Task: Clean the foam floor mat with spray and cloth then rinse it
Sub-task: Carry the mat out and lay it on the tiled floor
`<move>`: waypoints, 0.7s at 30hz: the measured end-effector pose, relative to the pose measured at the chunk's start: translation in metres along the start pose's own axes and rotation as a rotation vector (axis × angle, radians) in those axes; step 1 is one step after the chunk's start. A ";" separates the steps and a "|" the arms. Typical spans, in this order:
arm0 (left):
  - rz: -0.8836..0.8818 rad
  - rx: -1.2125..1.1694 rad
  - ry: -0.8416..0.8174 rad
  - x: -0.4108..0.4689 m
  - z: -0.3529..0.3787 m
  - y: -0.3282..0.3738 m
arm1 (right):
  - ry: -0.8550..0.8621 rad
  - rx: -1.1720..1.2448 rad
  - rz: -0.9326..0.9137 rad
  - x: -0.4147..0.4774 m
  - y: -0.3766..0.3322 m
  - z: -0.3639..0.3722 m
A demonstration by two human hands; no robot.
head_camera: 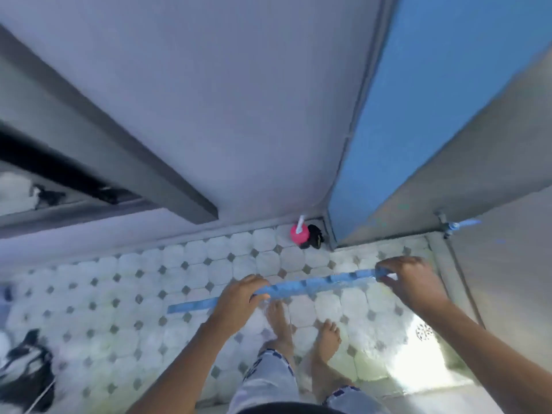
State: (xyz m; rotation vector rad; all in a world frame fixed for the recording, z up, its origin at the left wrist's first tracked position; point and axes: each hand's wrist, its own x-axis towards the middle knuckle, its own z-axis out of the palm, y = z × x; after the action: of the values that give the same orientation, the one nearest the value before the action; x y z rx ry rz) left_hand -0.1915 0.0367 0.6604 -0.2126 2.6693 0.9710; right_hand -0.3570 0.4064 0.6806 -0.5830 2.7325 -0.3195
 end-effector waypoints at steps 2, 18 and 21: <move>-0.090 -0.050 0.109 -0.032 -0.023 -0.038 | -0.034 -0.039 -0.086 0.033 -0.061 0.006; -0.943 -0.549 0.526 -0.238 0.030 -0.294 | -0.477 -0.380 -0.832 0.200 -0.505 0.205; -1.016 -0.636 0.544 -0.234 0.050 -0.334 | -0.521 -0.453 -0.938 0.223 -0.543 0.261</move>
State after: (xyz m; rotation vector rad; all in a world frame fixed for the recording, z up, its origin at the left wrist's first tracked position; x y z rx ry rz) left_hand 0.1199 -0.1762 0.4974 -1.9393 1.9743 1.4064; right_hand -0.2621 -0.2116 0.5333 -1.7650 1.8598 0.2388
